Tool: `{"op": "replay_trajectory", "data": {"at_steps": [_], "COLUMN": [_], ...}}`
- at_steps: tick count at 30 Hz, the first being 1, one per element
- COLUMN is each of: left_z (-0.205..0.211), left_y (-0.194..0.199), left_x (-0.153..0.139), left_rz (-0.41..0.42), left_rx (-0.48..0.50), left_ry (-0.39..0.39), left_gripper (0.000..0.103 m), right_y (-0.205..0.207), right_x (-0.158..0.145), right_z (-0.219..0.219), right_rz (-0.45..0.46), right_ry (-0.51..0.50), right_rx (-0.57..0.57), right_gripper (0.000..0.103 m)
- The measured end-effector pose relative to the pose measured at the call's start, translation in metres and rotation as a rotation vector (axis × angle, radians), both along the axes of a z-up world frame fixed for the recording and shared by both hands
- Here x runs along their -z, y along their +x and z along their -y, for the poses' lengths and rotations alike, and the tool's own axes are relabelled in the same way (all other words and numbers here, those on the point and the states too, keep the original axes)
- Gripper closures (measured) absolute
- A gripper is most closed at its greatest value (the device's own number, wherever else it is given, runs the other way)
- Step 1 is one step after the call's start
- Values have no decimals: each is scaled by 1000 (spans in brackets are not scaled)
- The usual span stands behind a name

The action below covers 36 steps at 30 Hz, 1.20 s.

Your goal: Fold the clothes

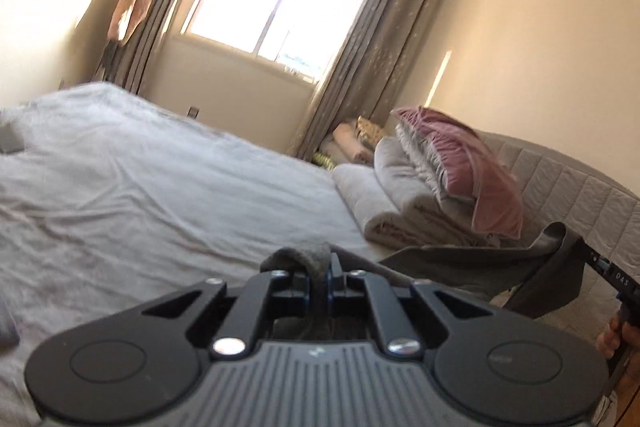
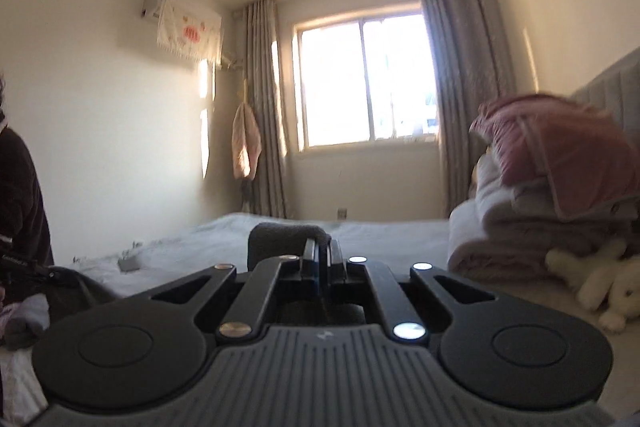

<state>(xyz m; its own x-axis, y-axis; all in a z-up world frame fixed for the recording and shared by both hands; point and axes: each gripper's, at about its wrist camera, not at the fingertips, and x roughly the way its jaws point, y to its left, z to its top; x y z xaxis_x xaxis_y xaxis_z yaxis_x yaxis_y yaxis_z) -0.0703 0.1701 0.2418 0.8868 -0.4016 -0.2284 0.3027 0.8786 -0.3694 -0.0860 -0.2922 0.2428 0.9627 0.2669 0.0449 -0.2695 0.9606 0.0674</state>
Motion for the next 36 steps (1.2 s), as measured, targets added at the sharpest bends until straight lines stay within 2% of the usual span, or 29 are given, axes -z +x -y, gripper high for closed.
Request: {"op": "replay_trajectory", "data": {"at_steps": [5, 8, 11, 14, 16, 17, 19, 20, 21, 23, 24, 26, 27, 28, 30, 31, 33, 34, 35, 36], "left_z": [19, 30, 42, 58, 74, 83, 105, 114, 118, 120, 117, 108, 103, 102, 99, 96, 95, 97, 99, 101], "left_y": [-41, -55, -52, -27, 12, 35, 97, 130, 164, 211, 216, 202, 193, 183, 165, 154, 132, 122, 111, 101], "left_x": [-78, -109, -127, -126, -111, -100, -63, -40, -12, 40, 62, 88, 99, 108, 120, 125, 132, 136, 140, 143], "left_rz": [218, 303, 344, 346, 318, 301, 217, 144, 19, -203, -262, -298, -316, -345, -406, -421, -458, -480, -502, -524], "left_rx": [64, 109, 138, 117, 73, 46, 10, -2, -16, -46, -56, -33, -22, -25, -58, -57, -19, -5, 8, 22], "left_ry": [80, 104, 146, 222, 306, 353, 432, 459, 459, 444, 422, 364, 341, 334, 316, 295, 247, 235, 224, 212], "left_gripper": [96, 96, 96, 96, 95, 91, 83, 65, 60, 68, 68, 64, 62, 62, 62, 62, 61, 60, 58, 58], "right_y": [-63, -88, -96, -71, -42, -24, 21, 48, 76, 128, 146, 162, 157, 154, 156, 153, 148, 144, 141, 138], "right_x": [-67, -90, -100, -98, -89, -81, -53, -34, -10, 43, 71, 123, 141, 150, 154, 148, 140, 137, 134, 133], "right_z": [33, 44, 52, 65, 69, 67, 54, 52, 52, 49, 45, 40, 43, 49, 60, 63, 62, 61, 60, 58], "right_rz": [239, 342, 401, 384, 336, 311, 247, 189, 113, -83, -192, -357, -387, -426, -523, -524, -543, -556, -569, -587], "right_ry": [18, 34, 50, 74, 87, 73, -10, -26, -19, -65, -136, -254, -246, -224, -184, -152, -80, -42, -4, 25], "right_rx": [52, 72, 109, 149, 175, 207, 310, 335, 344, 430, 482, 527, 528, 527, 515, 506, 450, 415, 379, 346], "right_gripper": [99, 99, 99, 99, 99, 99, 99, 99, 99, 99, 98, 98, 96, 87, 87, 87, 71, 48, 34, 33]}}
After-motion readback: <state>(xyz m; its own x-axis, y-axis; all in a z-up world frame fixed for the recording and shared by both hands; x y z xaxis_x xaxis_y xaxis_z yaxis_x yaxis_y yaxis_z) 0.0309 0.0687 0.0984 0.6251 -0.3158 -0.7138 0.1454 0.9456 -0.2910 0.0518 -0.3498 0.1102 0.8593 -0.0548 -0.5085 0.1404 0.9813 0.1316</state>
